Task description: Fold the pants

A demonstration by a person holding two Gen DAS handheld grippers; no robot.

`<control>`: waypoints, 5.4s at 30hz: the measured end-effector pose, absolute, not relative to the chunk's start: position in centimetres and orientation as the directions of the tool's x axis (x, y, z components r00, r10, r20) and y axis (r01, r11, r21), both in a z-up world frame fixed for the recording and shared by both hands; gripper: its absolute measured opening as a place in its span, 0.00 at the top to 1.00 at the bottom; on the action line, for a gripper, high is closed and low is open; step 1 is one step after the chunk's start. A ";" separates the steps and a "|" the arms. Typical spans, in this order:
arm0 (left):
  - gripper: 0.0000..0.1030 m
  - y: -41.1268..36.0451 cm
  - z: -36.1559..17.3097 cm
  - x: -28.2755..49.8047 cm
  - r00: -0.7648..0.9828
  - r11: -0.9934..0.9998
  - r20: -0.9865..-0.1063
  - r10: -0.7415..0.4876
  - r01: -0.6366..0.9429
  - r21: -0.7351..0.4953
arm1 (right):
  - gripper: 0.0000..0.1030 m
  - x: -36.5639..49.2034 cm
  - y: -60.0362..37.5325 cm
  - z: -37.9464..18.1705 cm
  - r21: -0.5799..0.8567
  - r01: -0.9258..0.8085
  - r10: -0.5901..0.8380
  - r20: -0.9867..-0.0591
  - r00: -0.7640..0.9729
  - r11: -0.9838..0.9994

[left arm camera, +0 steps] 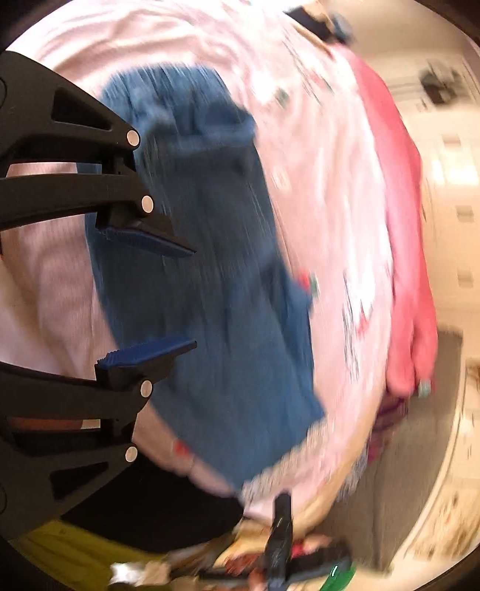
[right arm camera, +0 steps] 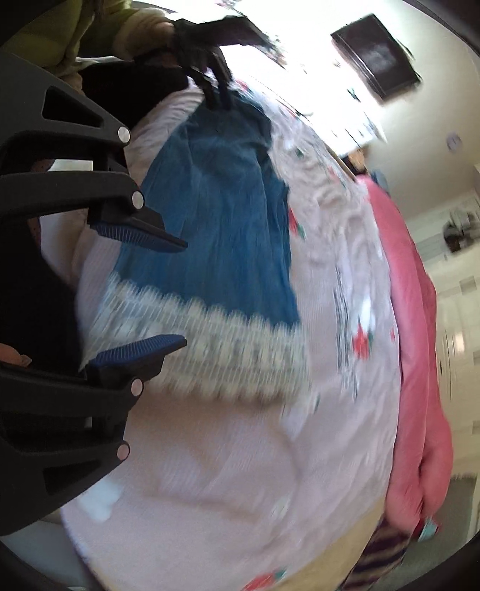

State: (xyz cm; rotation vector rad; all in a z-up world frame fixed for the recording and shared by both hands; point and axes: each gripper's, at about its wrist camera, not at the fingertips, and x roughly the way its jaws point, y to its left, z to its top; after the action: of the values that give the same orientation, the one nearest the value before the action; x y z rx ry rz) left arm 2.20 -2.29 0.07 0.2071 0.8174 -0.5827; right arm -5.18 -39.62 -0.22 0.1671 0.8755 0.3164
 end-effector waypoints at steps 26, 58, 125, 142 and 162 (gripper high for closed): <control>0.39 -4.1 -1.3 4.8 0.545 0.840 -0.749 -0.377 0.542 -0.028 | 0.38 11.4 -24.4 0.5 0.297 -0.457 0.496 -0.764 0.412 0.839; 0.39 -2.5 -3.5 5.6 0.504 0.832 -0.747 -0.433 0.543 -0.116 | 0.68 14.6 -34.4 3.2 0.344 -0.299 0.455 -0.682 0.573 0.890; 0.27 2.4 -1.2 6.3 0.624 0.952 -0.767 -0.151 0.301 0.058 | 0.28 -2.8 -36.9 -1.7 0.132 -0.141 0.190 -0.779 0.598 0.981; 0.26 6.0 -3.7 7.5 0.572 0.959 -0.792 -0.213 0.279 -0.056 | 0.28 -5.5 -39.3 -5.2 0.172 -0.059 0.177 -0.834 0.522 0.983; 0.12 0.6 4.3 2.9 0.686 0.926 -0.670 -0.285 0.378 -0.008 | 0.17 -4.0 -43.5 0.1 0.351 -0.011 0.276 -0.716 0.641 0.936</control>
State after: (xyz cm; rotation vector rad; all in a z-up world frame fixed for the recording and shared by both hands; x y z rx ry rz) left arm 2.91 0.60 4.25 0.1348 0.7259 -0.3727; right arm -3.98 -43.55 0.07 0.3304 0.8629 0.1671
